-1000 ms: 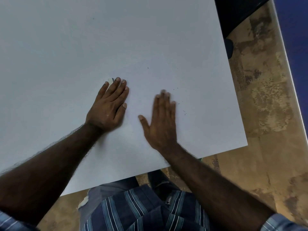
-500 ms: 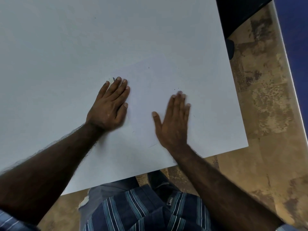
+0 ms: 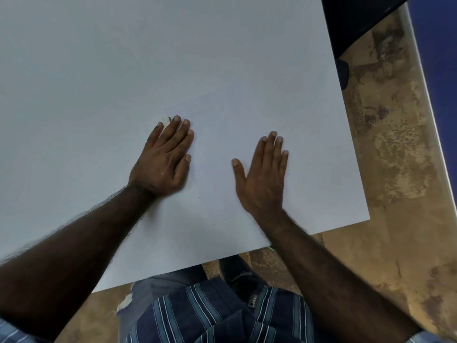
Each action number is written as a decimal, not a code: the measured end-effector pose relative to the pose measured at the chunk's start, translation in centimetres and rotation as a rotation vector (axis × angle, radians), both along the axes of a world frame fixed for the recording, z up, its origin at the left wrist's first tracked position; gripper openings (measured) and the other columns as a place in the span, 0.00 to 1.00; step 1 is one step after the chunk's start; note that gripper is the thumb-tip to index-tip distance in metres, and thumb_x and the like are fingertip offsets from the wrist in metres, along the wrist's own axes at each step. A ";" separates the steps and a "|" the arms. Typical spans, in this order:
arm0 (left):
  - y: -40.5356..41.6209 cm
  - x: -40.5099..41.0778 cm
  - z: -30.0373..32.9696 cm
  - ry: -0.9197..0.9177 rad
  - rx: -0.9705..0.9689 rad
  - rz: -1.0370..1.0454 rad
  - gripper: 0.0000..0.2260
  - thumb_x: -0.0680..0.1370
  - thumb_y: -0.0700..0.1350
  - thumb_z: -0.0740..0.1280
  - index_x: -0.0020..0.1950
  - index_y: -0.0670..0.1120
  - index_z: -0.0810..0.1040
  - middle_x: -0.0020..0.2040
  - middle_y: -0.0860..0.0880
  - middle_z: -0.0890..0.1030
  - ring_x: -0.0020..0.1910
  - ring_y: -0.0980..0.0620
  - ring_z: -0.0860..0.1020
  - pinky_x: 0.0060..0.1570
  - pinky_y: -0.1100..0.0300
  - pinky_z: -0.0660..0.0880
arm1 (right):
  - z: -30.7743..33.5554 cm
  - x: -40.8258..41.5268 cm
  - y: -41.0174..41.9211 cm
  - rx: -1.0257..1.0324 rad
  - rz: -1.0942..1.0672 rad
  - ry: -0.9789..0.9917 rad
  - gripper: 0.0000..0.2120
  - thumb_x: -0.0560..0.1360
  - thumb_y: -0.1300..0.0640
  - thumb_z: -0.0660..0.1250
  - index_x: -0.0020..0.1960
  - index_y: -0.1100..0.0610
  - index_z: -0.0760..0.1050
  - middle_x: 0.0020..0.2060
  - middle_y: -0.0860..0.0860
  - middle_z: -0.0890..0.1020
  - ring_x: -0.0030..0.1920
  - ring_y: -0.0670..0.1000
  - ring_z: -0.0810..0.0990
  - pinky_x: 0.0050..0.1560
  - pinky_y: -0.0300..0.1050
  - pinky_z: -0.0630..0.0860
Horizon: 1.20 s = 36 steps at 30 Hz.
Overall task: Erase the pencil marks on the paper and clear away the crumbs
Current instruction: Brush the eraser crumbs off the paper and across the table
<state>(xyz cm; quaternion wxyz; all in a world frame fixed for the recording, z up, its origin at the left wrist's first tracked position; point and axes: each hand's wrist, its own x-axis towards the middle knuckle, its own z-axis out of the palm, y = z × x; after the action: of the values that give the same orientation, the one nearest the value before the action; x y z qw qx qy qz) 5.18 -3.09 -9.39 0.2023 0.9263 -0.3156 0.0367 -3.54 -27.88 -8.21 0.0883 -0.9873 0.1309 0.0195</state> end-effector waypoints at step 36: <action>-0.2 -0.2 0.5 -0.004 0.034 0.007 0.25 0.83 0.44 0.60 0.79 0.38 0.68 0.82 0.43 0.63 0.83 0.43 0.56 0.78 0.37 0.58 | -0.4 6.2 4.2 0.008 0.002 -0.023 0.43 0.86 0.32 0.46 0.85 0.65 0.53 0.85 0.62 0.52 0.86 0.60 0.47 0.84 0.63 0.48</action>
<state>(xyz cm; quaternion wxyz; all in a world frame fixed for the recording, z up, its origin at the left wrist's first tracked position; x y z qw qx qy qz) 4.93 -3.26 -8.84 0.1856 0.9307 -0.3135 0.0339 2.71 -23.67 -8.63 0.0939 -0.9872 0.1288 0.0088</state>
